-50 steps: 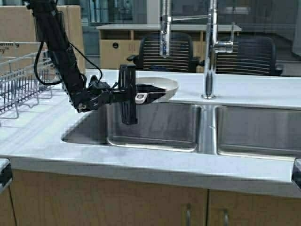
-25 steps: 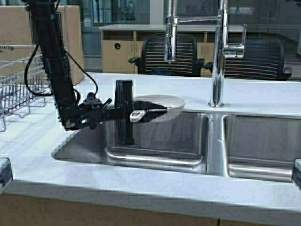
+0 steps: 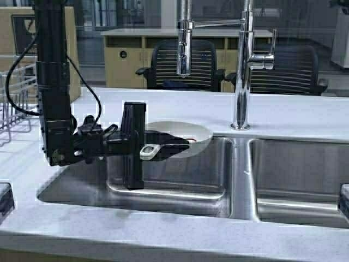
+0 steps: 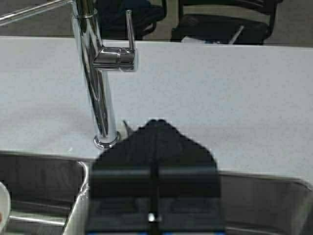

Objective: Wash the pan

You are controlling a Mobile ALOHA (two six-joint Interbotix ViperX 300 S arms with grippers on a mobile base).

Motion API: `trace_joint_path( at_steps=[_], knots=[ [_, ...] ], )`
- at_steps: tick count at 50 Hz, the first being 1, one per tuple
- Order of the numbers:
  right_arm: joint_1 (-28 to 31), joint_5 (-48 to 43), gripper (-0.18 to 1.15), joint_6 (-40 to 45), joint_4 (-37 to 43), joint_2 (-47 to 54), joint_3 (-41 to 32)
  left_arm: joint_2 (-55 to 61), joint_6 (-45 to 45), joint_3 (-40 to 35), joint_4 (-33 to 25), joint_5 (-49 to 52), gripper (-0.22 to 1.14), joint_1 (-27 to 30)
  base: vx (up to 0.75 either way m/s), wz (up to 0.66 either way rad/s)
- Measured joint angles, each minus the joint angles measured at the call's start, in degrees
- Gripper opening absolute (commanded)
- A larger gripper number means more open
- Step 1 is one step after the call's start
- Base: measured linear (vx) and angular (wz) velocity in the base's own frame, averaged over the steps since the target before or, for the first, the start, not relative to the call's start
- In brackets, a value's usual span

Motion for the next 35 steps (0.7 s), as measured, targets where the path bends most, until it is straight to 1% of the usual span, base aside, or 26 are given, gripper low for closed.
trace_joint_path(
  at_steps=[10, 12, 15, 17, 19, 20, 21, 22, 23, 24, 25, 26, 27, 28, 33, 35],
  knots=[
    [-0.1, 0.1, 0.07, -0.1, -0.3, 6.1, -4.3, 0.0, 0.6, 0.8, -0.2, -2.9, 0.02, -0.6, 0.03, -0.02],
    [-0.1, 0.1, 0.09, 0.0, -0.3, 7.6, -5.4, 0.0, 0.6, 0.8, 0.0, -3.0, 0.02, -0.5, 0.01, 0.04],
    [0.0, 0.0, 0.16, 0.1, -0.4, 9.2, -6.6, 0.1, 0.6, 0.7, 0.1, -3.1, 0.02, -0.4, 0.02, 0.06],
    [0.0, -0.2, 0.25, 0.3, -0.4, 10.5, -7.7, 0.0, 0.6, 0.6, 0.2, -3.2, 0.02, 0.1, 0.03, 0.06],
    [0.0, -0.5, 0.4, 0.3, -0.4, 12.3, -9.0, 0.0, 0.6, 0.5, 0.2, -3.2, 0.02, 0.2, 0.04, 0.04],
    [0.0, -0.7, 0.48, 0.4, -0.4, 13.4, -9.8, 0.0, 0.6, 0.4, 0.1, -3.2, 0.02, 0.2, 0.03, 0.04],
    [0.0, -0.8, 0.63, 0.4, -0.4, 14.7, -10.5, 0.0, 0.6, 0.4, 0.1, -3.2, 0.02, 0.2, 0.03, 0.04],
    [0.0, -0.9, 0.68, 0.4, -0.4, 16.0, -11.5, 0.0, 0.6, 0.4, 0.1, -3.2, 0.02, 0.1, 0.03, 0.04],
    [0.0, -1.0, 0.78, 0.4, -0.4, 17.5, -12.5, 0.0, 0.6, 0.4, 0.1, -3.2, 0.02, 0.1, 0.02, 0.04],
    [0.0, -1.0, 0.89, 0.4, -0.4, 19.0, -13.4, 0.0, 0.6, 0.3, 0.2, -3.2, 0.02, 0.0, 0.02, 0.04],
    [0.0, -1.0, 1.03, 0.4, -0.5, 20.6, -14.5, 0.0, 0.6, 0.3, 0.2, -3.2, 0.02, -0.1, 0.02, 0.04],
    [0.0, -1.0, 1.09, 0.4, -0.7, 21.8, -15.4, 0.0, 0.6, 0.3, 0.2, -3.2, 0.02, -0.2, 0.02, 0.03],
    [-0.1, -0.9, 1.12, 0.4, -0.9, 23.4, -16.4, 0.0, 0.6, 0.4, 0.1, -3.2, 0.02, -0.4, 0.02, 0.03],
    [-0.1, -0.9, 1.12, 0.4, -1.1, 24.9, -17.4, 0.0, 0.6, 0.3, 0.2, -3.2, 0.02, -0.4, 0.02, 0.03],
    [0.1, -0.9, 1.01, 0.4, -2.1, 32.3, -22.9, 0.0, 0.6, 0.4, 0.1, -3.2, 0.02, -0.1, 0.01, 0.01],
    [0.2, -1.0, 1.01, 0.4, -2.1, 34.7, -25.0, 0.0, 0.6, 0.4, 0.1, -3.2, 0.02, -0.1, 0.0, 0.0]
  ],
)
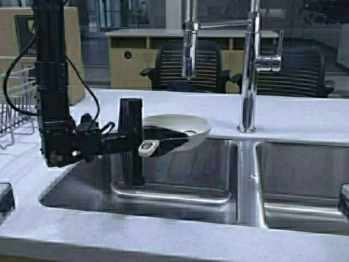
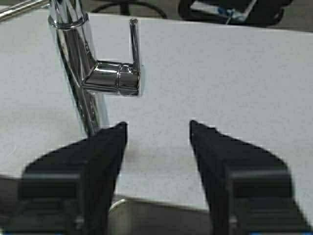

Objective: Wash the pan

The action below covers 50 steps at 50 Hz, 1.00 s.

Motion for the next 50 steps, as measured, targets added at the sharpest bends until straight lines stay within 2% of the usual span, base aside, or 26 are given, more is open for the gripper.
trace_joint_path(
  at_steps=[11, 22, 50],
  knots=[
    [-0.2, 1.0, 1.03, 0.0, -0.4, 10.1, -10.5, 0.0, 0.0, 0.0, 0.0, 0.0, 0.02, -0.3, 0.0, 0.0],
    [0.2, 9.4, 1.03, 0.0, -0.7, 17.1, -20.3, 0.0, 0.0, 0.0, 0.0, 0.0, 0.02, -0.3, 0.0, 0.0],
    [1.8, 12.3, 1.03, -0.1, -0.9, 26.5, -30.4, 0.4, 0.0, -0.3, 0.0, 0.0, 0.02, -0.3, 0.0, 0.0]
  ],
)
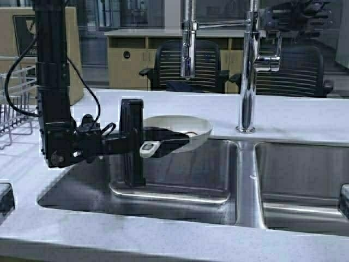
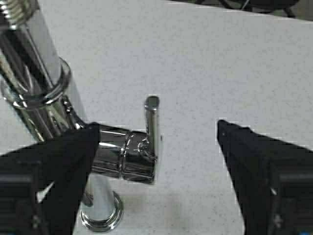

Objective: Wash the pan

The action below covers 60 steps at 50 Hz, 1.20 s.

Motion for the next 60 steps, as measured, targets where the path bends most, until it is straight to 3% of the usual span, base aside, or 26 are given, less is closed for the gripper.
trace_joint_path(
  at_steps=[25, 60],
  knots=[
    [-2.3, 0.1, 1.03, 0.2, 0.8, 8.3, -7.5, 0.0, 0.0, 0.0, 0.0, 0.0, 0.02, -0.1, 0.0, 0.0],
    [-8.3, 0.2, 1.03, 3.4, 7.0, 6.0, -5.7, 0.4, 0.0, 0.0, 0.0, 0.0, 0.02, -0.1, 0.0, 0.0]
  ],
)
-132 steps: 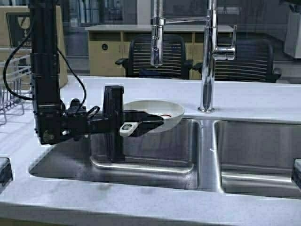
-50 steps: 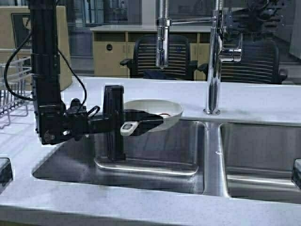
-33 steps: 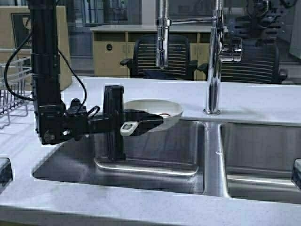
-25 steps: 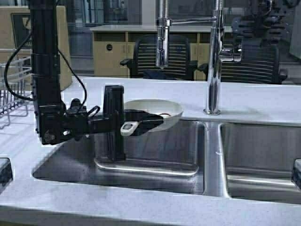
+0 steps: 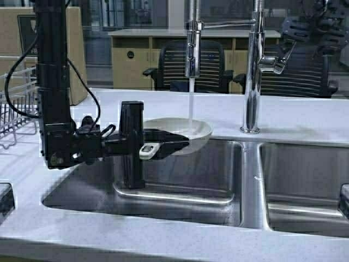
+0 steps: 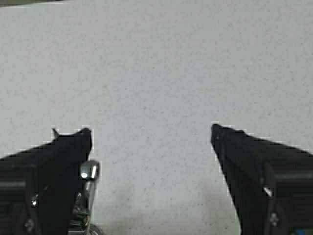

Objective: Wash the pan

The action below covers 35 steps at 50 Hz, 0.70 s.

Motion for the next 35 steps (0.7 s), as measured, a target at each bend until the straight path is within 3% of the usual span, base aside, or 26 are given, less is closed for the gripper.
trace_joint_path(
  at_steps=[14, 24, 29, 35],
  knots=[
    [-5.1, -0.1, 1.03, 0.1, 0.0, -7.6, 2.1, 0.1, -0.1, 0.0, 0.1, -0.1, 0.02, 0.1, 0.0, 0.0],
    [-6.4, -0.2, 0.98, 0.1, 0.0, -7.8, 5.3, 0.1, 0.0, -0.1, 0.1, 0.0, 0.02, 0.1, 0.0, -0.02],
    [-5.2, 0.4, 0.75, 0.1, 0.0, -6.2, 5.4, 0.1, -0.1, 0.0, 0.1, -0.1, 0.02, 0.1, 0.0, 0.0],
    [-3.7, 2.2, 0.24, 0.1, 0.0, -4.2, 5.2, 0.1, 0.0, 0.0, 0.1, 0.0, 0.02, 0.1, 0.0, 0.0]
  ],
)
